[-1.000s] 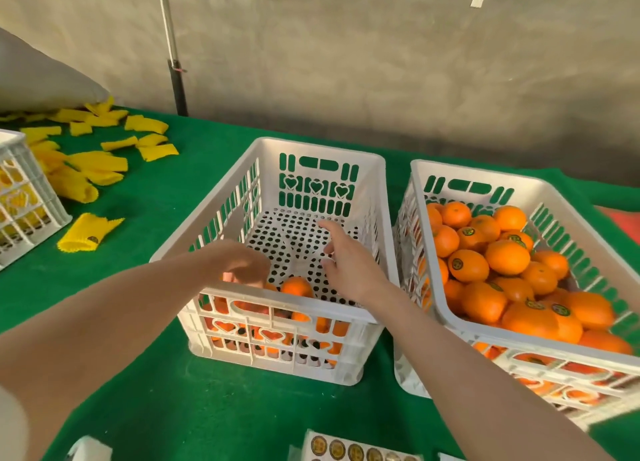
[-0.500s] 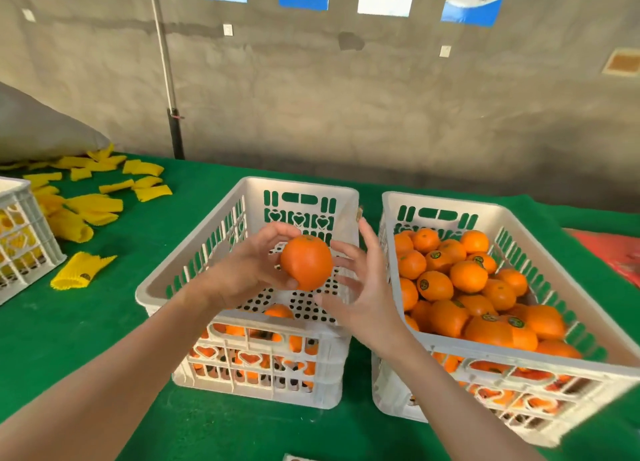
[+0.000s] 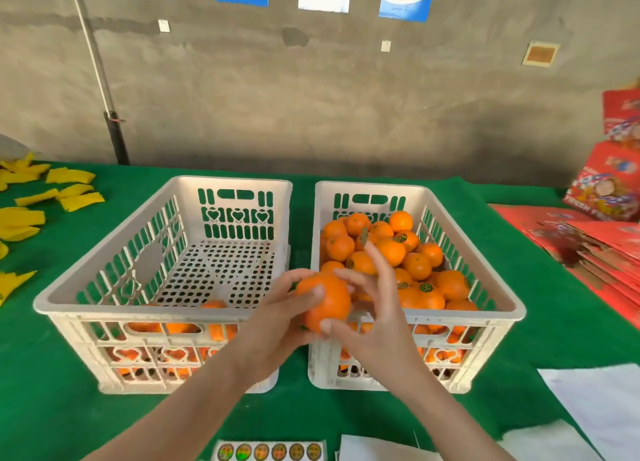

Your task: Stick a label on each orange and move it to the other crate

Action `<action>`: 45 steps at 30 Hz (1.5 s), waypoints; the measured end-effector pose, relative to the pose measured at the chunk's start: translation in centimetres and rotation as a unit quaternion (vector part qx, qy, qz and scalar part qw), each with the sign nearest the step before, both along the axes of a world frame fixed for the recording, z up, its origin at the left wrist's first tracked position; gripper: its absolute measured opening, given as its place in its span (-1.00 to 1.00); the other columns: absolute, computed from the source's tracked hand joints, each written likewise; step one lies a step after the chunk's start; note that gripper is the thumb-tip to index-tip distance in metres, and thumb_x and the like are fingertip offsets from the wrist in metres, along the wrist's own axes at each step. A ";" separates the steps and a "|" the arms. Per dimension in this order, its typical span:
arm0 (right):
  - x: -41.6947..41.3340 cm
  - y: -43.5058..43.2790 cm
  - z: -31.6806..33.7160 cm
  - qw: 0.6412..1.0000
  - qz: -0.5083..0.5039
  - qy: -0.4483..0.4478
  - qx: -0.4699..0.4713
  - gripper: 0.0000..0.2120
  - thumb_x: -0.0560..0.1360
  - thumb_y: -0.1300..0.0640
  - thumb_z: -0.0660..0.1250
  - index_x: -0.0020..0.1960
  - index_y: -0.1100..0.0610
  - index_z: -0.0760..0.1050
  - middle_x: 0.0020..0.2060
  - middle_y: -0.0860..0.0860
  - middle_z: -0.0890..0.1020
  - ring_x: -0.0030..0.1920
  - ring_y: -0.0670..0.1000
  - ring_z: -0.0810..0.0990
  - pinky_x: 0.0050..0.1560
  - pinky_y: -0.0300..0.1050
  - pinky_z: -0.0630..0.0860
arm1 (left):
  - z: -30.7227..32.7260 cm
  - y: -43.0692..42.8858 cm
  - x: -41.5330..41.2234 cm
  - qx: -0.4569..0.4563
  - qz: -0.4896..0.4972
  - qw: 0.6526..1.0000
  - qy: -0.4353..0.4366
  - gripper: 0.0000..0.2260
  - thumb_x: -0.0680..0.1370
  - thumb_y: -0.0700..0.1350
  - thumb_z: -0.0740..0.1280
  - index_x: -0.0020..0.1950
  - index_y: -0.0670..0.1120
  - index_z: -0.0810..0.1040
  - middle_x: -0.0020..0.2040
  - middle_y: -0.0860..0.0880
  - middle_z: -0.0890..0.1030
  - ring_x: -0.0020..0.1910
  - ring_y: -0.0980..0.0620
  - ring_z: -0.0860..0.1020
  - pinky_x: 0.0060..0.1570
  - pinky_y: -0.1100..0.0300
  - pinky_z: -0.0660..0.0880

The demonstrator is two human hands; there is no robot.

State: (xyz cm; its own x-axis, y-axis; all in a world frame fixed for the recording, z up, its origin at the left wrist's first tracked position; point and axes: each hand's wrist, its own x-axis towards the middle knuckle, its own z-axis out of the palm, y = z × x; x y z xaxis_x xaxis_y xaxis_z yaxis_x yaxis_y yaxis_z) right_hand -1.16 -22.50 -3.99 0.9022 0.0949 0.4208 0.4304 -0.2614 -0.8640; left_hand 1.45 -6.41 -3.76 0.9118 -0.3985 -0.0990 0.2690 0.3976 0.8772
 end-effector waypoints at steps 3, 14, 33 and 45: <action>-0.7 -2.4 -0.1 0.995 0.001 0.052 0.082 -0.51 0.39 0.07 0.46 0.24 -0.13 0.35 0.12 -0.16 0.55 0.15 -0.10 0.55 0.04 -0.15 0.55 | -0.7 -2.0 -0.6 -0.049 0.030 0.995 0.081 -0.58 0.39 -0.02 0.43 0.22 -0.10 0.54 0.18 -0.19 0.60 0.08 -0.18 0.63 -0.10 -0.02 0.59; -1.3 -3.7 -1.1 0.995 0.002 0.097 0.034 -0.88 0.49 0.18 0.35 -0.22 0.07 0.57 0.08 -0.09 0.56 0.11 -0.22 0.50 0.07 -0.21 0.50 | -1.9 -4.1 -2.2 -0.011 0.073 0.994 0.086 -0.44 0.27 0.11 0.48 0.22 -0.07 0.56 0.09 -0.16 0.64 -0.07 -0.07 0.66 -0.23 0.12 0.58; -3.7 -4.9 -3.4 0.997 0.018 0.077 -0.004 -0.55 0.35 -0.23 0.35 0.18 -0.39 0.26 0.13 -0.37 0.47 0.16 -0.22 0.48 0.03 -0.28 0.49 | -3.9 -5.2 -4.8 0.047 0.078 0.995 0.039 -0.70 0.41 0.08 0.44 0.10 0.02 0.62 0.01 -0.14 0.65 -0.09 -0.08 0.65 -0.18 0.05 0.58; -0.3 -5.7 0.3 0.997 -0.046 -0.052 -0.033 -0.28 0.28 0.12 0.56 0.29 -0.16 0.25 0.20 -0.45 0.29 0.22 -0.27 0.38 0.10 -0.26 0.50 | 1.7 -8.5 2.6 0.272 0.151 0.917 -0.250 -0.61 0.61 0.20 0.01 0.07 0.06 0.56 -0.09 0.06 0.63 -0.05 0.10 0.61 -0.17 0.30 0.54</action>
State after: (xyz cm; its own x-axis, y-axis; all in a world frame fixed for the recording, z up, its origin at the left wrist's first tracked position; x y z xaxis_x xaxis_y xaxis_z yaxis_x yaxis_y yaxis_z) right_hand -1.41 -28.16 -3.71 0.8604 0.0453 0.5076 0.4882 -0.3589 -0.7955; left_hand 4.04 -14.87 -2.10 0.9580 -0.1368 0.2522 -0.2713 -0.1452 0.9515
